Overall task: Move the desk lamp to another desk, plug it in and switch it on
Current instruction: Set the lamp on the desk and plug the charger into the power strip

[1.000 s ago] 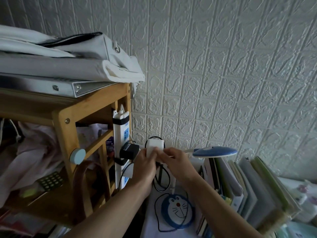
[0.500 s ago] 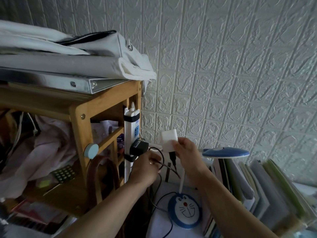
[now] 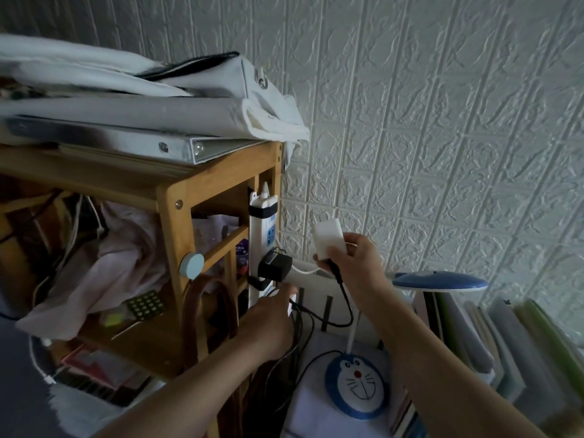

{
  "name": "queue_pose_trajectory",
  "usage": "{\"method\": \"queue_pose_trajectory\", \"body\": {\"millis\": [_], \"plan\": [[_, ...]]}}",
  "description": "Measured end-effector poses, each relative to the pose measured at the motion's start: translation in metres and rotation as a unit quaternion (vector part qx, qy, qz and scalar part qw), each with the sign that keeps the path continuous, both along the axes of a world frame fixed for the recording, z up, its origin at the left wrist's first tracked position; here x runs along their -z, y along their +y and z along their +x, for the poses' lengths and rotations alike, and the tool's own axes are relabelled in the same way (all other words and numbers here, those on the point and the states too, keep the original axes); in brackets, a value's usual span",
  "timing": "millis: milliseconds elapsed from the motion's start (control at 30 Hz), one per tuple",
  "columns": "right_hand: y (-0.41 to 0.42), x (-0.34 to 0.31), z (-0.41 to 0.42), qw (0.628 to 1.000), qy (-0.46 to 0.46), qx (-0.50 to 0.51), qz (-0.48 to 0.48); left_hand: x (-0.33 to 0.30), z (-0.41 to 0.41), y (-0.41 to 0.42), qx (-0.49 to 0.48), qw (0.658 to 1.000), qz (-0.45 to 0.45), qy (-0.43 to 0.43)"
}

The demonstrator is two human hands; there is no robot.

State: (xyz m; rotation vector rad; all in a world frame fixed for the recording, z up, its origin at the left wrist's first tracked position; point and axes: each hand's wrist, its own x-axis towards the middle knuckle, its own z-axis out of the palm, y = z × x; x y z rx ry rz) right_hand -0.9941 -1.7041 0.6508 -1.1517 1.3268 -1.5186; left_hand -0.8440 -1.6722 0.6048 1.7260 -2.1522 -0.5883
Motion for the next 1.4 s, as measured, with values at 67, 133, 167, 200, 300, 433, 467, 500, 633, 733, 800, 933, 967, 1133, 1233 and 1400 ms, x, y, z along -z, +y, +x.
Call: {"method": "queue_pose_trajectory", "body": {"millis": [67, 133, 167, 200, 300, 433, 467, 500, 633, 733, 800, 933, 967, 1133, 1233, 1400], "plan": [[-0.001, 0.0, 0.003, 1.0, 0.011, -0.003, -0.002, -0.005, -0.002, 0.002, -0.025, 0.999, -0.031, -0.014], [-0.003, -0.001, 0.005, 0.999, 0.047, -0.008, -0.006, -0.011, -0.005, 0.003, -0.043, 0.994, -0.097, 0.01], [-0.004, -0.001, 0.006, 0.997, 0.08, -0.009, -0.004, -0.015, -0.006, 0.003, -0.048, 0.989, -0.136, 0.023], [-0.005, -0.002, 0.006, 0.993, 0.119, -0.009, -0.001, -0.018, -0.008, 0.002, -0.052, 0.984, -0.169, 0.033], [-0.007, -0.007, 0.011, 0.974, 0.224, -0.009, -0.008, -0.025, -0.011, -0.001, -0.054, 0.974, -0.214, 0.052], [-0.012, -0.011, 0.019, 0.936, 0.349, -0.004, -0.04, -0.029, -0.01, -0.002, -0.063, 0.973, -0.216, 0.054], [-0.013, -0.012, 0.021, 0.928, 0.37, 0.0, -0.04, -0.029, -0.008, -0.003, -0.071, 0.973, -0.211, 0.051], [-0.014, -0.013, 0.023, 0.92, 0.39, 0.004, -0.04, -0.03, -0.006, -0.003, -0.081, 0.974, -0.206, 0.046], [-0.016, -0.016, 0.03, 0.898, 0.439, 0.007, -0.04, -0.033, 0.002, -0.004, -0.105, 0.975, -0.194, 0.035], [-0.017, -0.017, 0.032, 0.887, 0.46, 0.009, -0.038, -0.033, 0.005, -0.006, -0.109, 0.972, -0.207, 0.028], [-0.018, -0.019, 0.031, 0.884, 0.467, 0.005, -0.036, -0.035, 0.004, -0.008, -0.11, 0.97, -0.218, 0.018], [-0.021, -0.024, 0.03, 0.884, 0.467, -0.011, -0.038, -0.036, 0.002, -0.012, -0.115, 0.963, -0.242, 0.008], [-0.021, -0.025, 0.03, 0.885, 0.464, -0.014, -0.039, -0.038, 0.002, -0.013, -0.119, 0.962, -0.247, 0.012], [-0.027, -0.028, 0.024, 0.896, 0.441, -0.026, -0.039, -0.042, 0.001, -0.018, -0.11, 0.947, -0.301, -0.036], [-0.03, -0.029, 0.027, 0.893, 0.446, -0.028, -0.05, -0.047, -0.002, -0.022, -0.104, 0.929, -0.343, -0.089], [-0.035, -0.031, 0.028, 0.897, 0.436, -0.035, -0.061, -0.049, -0.007, -0.032, -0.062, 0.91, -0.392, -0.117]]}}
